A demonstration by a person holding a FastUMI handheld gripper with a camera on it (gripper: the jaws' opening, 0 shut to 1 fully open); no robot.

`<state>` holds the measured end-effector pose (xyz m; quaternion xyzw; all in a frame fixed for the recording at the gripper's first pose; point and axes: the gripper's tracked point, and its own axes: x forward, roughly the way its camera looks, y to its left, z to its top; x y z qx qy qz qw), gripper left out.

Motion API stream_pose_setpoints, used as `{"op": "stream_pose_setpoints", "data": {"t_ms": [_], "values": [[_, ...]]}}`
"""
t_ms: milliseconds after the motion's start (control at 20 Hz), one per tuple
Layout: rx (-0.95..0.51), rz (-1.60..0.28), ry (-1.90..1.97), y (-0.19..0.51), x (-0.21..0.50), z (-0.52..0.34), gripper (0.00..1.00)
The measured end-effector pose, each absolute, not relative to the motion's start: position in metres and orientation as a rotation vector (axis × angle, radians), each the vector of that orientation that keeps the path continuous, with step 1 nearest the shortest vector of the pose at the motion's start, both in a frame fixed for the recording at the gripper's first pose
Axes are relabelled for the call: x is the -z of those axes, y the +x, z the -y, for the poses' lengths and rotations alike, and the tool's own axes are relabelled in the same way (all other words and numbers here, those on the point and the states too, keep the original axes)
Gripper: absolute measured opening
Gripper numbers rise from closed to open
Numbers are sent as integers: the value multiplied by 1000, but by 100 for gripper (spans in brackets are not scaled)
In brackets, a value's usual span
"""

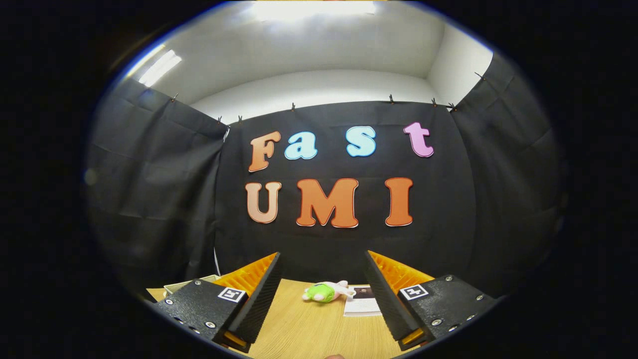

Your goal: Open the storage box then place both shoes into the box .Put the left shoe in first, then the right shoe, with the right side of both shoes facing outward in a uniform manner.

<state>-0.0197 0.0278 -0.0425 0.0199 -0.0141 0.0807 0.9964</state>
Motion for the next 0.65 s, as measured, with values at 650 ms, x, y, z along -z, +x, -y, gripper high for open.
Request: {"op": "stream_pose_setpoints", "data": {"t_ms": [650], "values": [[-162, 8, 47, -12, 52, -29, 97]]}}
